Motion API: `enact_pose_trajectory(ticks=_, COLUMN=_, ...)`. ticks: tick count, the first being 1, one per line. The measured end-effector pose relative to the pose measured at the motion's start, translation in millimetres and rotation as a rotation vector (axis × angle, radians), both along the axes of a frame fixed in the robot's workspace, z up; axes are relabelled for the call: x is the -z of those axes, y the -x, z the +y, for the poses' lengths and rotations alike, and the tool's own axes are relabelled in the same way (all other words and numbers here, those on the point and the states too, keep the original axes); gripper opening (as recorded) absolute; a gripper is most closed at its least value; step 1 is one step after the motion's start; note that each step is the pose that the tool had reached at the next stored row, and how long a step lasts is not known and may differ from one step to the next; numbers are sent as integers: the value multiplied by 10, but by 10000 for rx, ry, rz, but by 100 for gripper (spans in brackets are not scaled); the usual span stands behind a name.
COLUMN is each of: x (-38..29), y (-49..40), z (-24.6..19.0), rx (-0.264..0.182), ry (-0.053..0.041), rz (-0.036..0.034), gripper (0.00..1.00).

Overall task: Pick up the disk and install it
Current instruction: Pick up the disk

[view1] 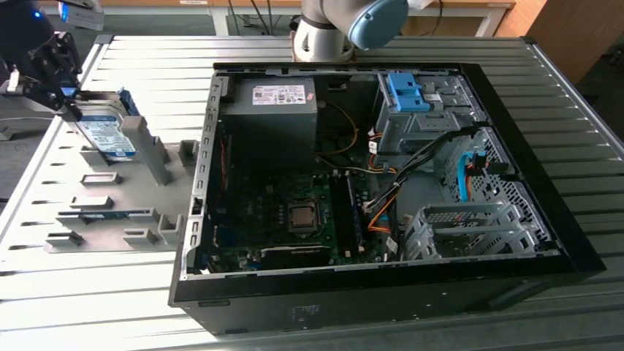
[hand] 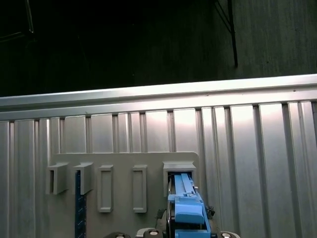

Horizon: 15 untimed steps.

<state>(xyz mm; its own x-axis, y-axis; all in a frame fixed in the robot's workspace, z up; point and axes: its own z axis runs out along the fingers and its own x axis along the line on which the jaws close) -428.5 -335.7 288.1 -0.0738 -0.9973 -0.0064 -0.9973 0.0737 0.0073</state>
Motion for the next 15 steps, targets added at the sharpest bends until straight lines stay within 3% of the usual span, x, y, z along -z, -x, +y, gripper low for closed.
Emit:
enact_pose_trajectory(ticks=6, x=3, y=0, z=-4, rx=-663, ry=5, rz=1, gripper=37)
enact_pose_trajectory(ticks=15, x=3, y=0, z=-4, rx=-698, ry=5, rz=0, gripper=37)
